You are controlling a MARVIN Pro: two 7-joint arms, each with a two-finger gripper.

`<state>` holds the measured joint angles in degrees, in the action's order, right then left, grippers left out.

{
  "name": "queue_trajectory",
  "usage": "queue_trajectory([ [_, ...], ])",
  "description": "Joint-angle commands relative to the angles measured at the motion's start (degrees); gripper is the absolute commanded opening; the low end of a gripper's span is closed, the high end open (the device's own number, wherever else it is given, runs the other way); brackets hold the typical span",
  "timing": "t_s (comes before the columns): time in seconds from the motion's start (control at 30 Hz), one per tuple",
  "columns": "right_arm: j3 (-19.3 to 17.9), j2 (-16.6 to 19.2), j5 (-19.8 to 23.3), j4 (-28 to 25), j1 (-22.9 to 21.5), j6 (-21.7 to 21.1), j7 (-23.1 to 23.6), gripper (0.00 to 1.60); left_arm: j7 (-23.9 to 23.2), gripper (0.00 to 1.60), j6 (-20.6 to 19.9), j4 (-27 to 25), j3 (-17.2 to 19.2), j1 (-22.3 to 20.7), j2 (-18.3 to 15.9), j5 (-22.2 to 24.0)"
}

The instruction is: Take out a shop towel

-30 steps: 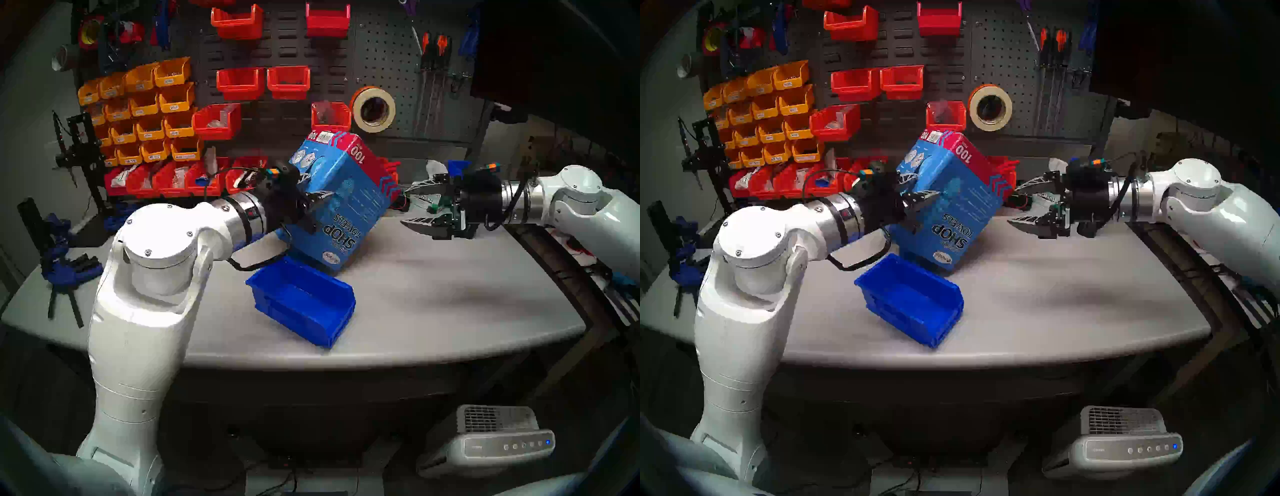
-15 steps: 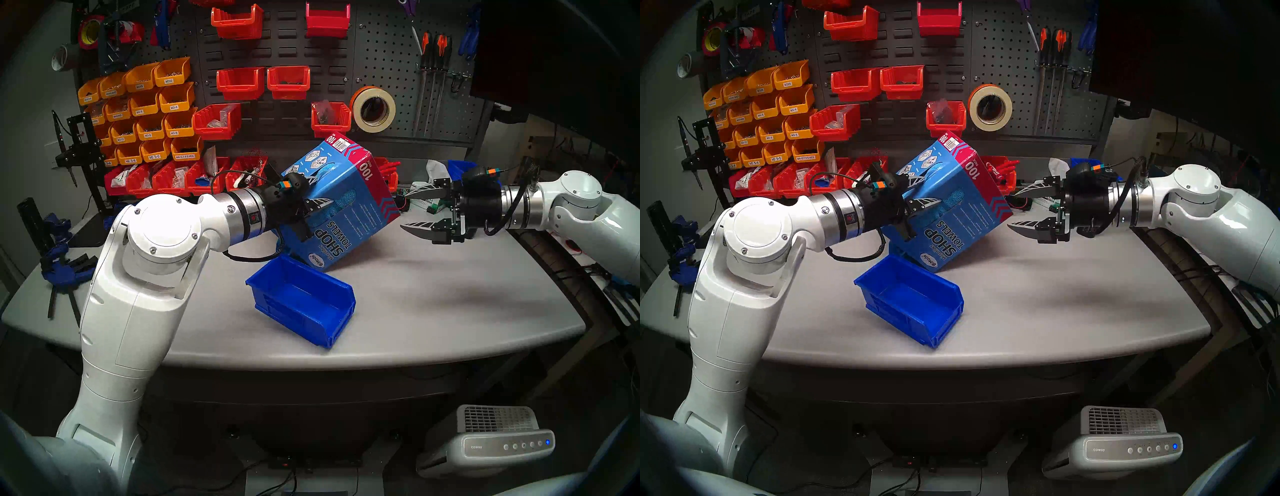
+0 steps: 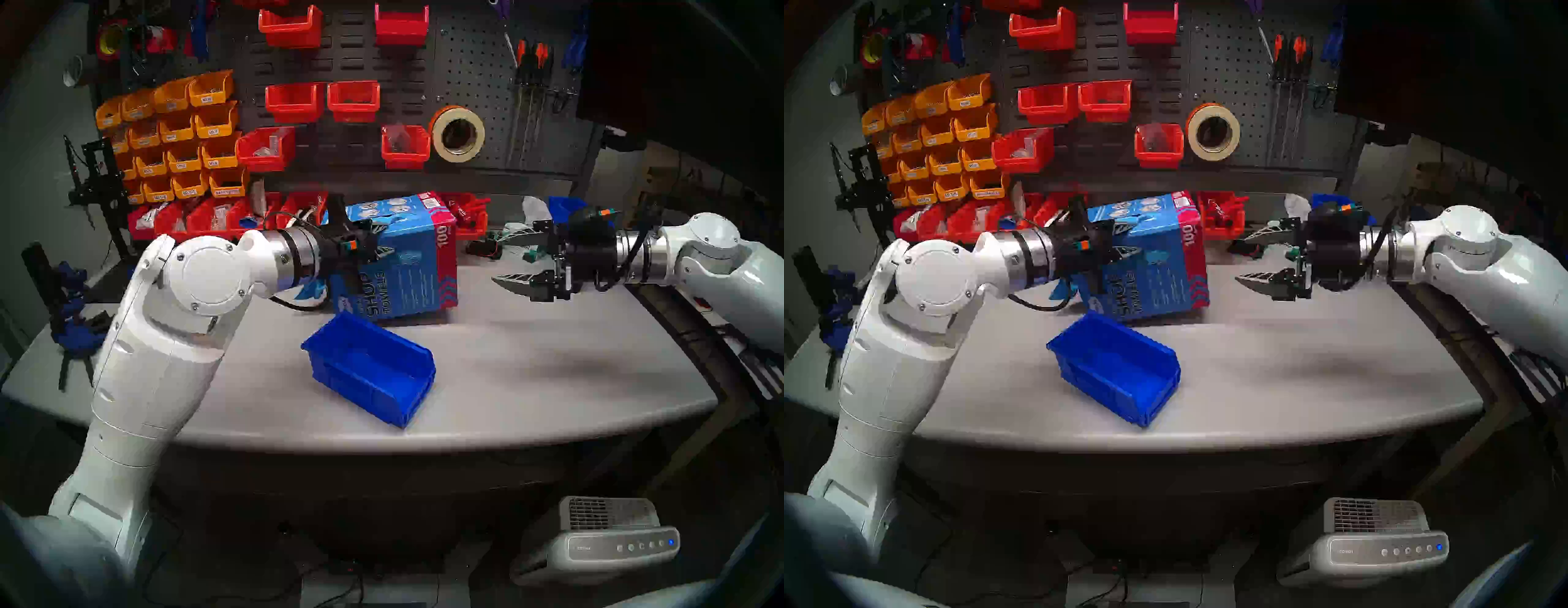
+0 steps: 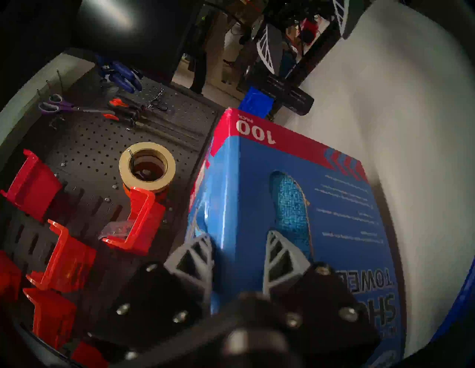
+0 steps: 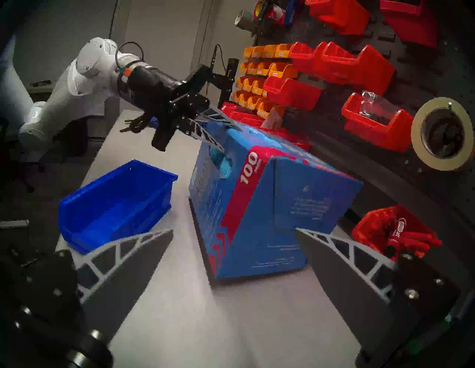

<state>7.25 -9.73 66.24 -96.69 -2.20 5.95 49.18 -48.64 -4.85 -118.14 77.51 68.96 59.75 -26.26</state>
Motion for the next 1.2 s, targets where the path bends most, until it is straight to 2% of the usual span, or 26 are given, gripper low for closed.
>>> queue_trajectory([
  [0.0, -1.7, 0.8, 0.5, -0.6, -1.8, 0.2, -0.4, 1.60, 1.7, 0.00, 7.2, -0.5, -0.9, -6.4, -2.5, -2.8],
  [0.13, -1.5, 0.8, 0.4, -0.6, -1.5, 0.4, -0.7, 1.60, 2.7, 0.00, 11.6, 1.1, -2.0, -7.9, -3.3, -4.5],
  [0.23, -1.4, 0.9, 0.4, -0.7, -1.4, 0.5, -0.9, 1.60, 4.0, 0.00, 15.1, 2.9, -1.9, -8.6, -2.4, -4.5],
  [0.3, -1.4, 1.0, 0.1, -0.8, -1.5, 0.4, -0.9, 1.60, 4.8, 1.46, 16.2, 3.4, -1.1, -8.4, -1.1, -3.5],
  [0.33, -1.5, 1.1, 0.3, -0.9, -1.5, 0.4, -1.0, 1.60, 5.0, 1.60, 16.9, 3.7, -1.1, -8.5, -1.1, -3.5],
  [0.47, -1.5, 1.2, 0.3, -1.1, -1.6, 0.3, -1.0, 1.60, 5.9, 1.60, 19.6, 4.9, -0.9, -8.7, -0.7, -3.3],
  [0.63, -1.6, 1.2, 0.0, -0.9, -1.8, 0.1, -0.9, 1.60, 7.0, 1.60, 14.3, 4.1, 2.9, -4.6, 2.6, 2.7],
  [0.8, -1.9, 1.1, 0.0, -0.7, -2.2, -0.2, -0.8, 1.60, 5.4, 1.60, 9.2, 2.1, 6.6, 0.1, 3.3, 9.8],
  [0.97, -2.1, 0.7, -0.2, -0.6, -2.6, -0.6, -0.5, 1.60, -2.3, 1.60, 7.1, -1.0, 8.2, 3.2, -1.9, 14.6],
  [1.07, -2.3, 0.5, -0.2, -0.7, -2.8, -0.7, -0.5, 1.60, -6.7, 1.60, 6.7, -1.9, 9.0, 3.2, -4.4, 16.5],
  [1.17, -2.3, 0.3, -0.1, -0.6, -2.9, -0.8, -0.5, 1.60, -11.2, 1.60, 5.9, -2.6, 9.9, 2.4, -5.4, 18.4],
])
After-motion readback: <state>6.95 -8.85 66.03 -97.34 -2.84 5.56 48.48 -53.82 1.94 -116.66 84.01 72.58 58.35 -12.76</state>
